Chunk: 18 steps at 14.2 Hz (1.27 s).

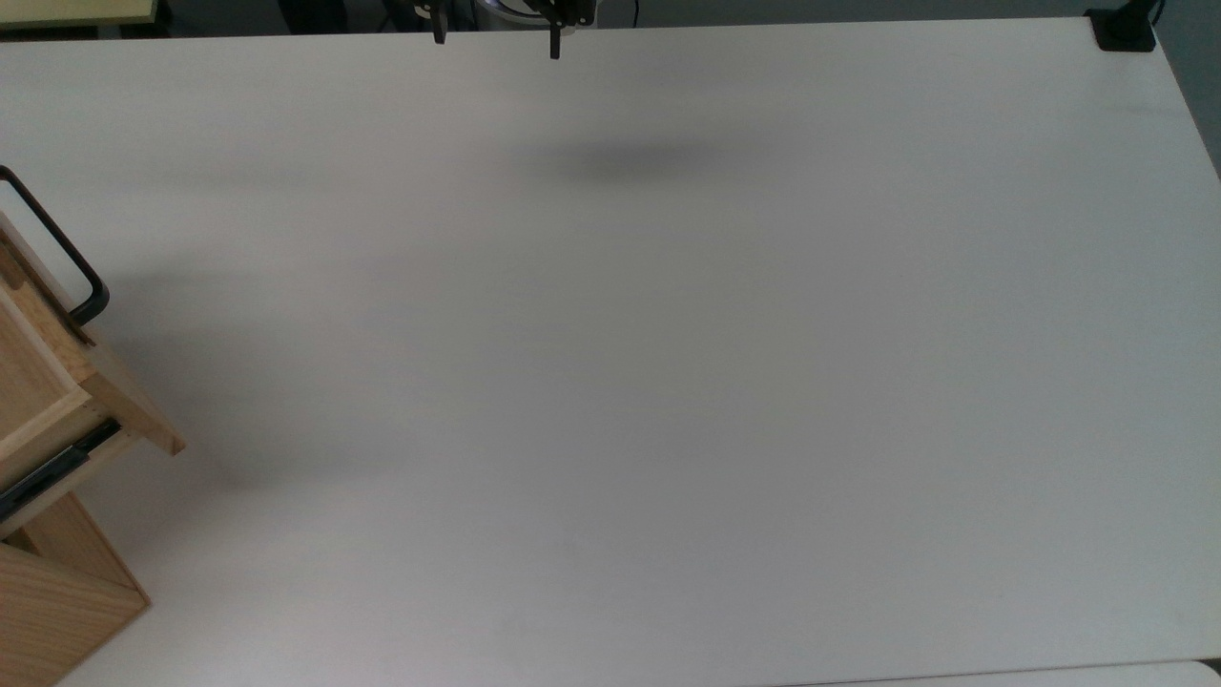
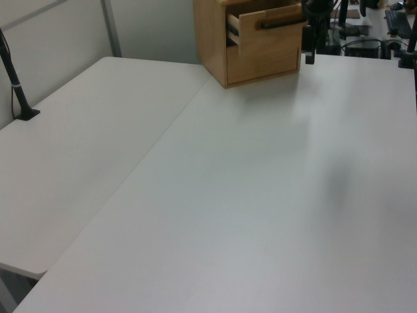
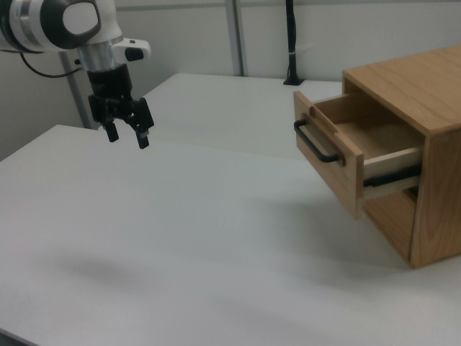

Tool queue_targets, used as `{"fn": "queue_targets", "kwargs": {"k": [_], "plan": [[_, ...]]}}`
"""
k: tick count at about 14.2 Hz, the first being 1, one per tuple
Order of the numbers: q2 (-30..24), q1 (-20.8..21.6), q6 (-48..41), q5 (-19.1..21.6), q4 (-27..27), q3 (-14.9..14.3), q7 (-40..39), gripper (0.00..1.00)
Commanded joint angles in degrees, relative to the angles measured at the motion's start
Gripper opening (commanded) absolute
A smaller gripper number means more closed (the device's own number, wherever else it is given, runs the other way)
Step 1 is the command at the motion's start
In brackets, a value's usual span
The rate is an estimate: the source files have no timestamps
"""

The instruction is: Close the drawer by sliding it

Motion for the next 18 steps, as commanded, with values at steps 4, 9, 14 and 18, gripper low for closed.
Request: {"fn": "queue_targets", "kwargs": {"k": [4, 9, 14, 18], "plan": [[0.4, 3.7, -2.2, 1.0, 1.5, -3.8, -2.0, 1.0], [0.3, 3.3, -2.4, 1.2, 1.5, -4.0, -1.7, 0.99], [0.3, 3.3, -1.9, 4.2, 1.6, -5.2, 6.0, 0.19], [0.8, 3.3, 0.6, 4.4, 1.5, -5.8, 13.9, 0.12]]}}
